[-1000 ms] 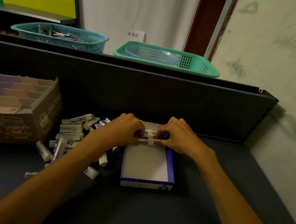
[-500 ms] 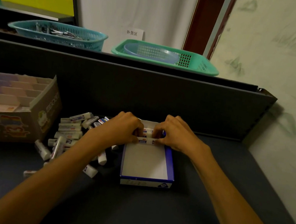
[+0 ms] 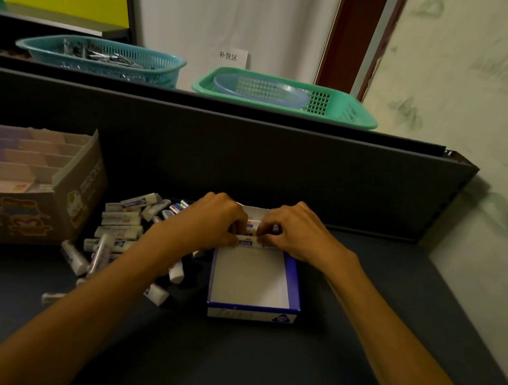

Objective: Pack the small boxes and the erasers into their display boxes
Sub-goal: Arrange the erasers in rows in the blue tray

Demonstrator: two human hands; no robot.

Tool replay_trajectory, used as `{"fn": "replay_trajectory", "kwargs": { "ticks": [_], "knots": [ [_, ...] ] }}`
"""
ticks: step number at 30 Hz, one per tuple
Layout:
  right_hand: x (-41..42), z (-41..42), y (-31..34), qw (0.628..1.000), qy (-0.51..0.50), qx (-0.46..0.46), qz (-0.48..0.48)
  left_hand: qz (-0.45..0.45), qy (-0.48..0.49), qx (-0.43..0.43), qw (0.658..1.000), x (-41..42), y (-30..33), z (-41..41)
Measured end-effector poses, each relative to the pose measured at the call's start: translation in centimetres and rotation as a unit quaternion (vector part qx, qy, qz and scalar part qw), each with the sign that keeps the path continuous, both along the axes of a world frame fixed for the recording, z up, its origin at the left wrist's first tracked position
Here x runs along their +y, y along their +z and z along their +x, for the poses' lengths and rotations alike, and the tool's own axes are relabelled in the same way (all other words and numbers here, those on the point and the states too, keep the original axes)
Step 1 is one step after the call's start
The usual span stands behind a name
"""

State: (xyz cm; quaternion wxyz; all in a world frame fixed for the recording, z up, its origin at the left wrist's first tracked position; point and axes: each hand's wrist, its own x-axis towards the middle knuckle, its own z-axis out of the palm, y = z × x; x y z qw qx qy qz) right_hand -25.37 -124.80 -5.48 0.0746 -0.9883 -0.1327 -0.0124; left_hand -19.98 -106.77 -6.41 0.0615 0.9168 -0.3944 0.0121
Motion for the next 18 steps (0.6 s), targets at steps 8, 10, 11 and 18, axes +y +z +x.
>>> {"fn": "replay_trajectory", "kwargs": {
  "ticks": [8,10,11,18],
  "knots": [
    [-0.4,-0.5,0.9,1.0,0.005,0.007,-0.001,-0.014,0.004,0.009,1.0,0.2,0.1,-0.5],
    [-0.7,-0.6,1.0,1.0,0.002,0.004,0.001,-0.014,0.0,-0.002,1.0,0.0,0.1,-0.5],
    [-0.7,-0.6,1.0,1.0,0.002,0.004,0.0,-0.015,-0.002,-0.009,1.0,-0.2,0.1,-0.5],
    [-0.8,-0.5,0.9,1.0,-0.001,0.0,0.005,-0.023,-0.012,-0.036,0.999,-0.4,-0.2,-0.5]
  ]
}}
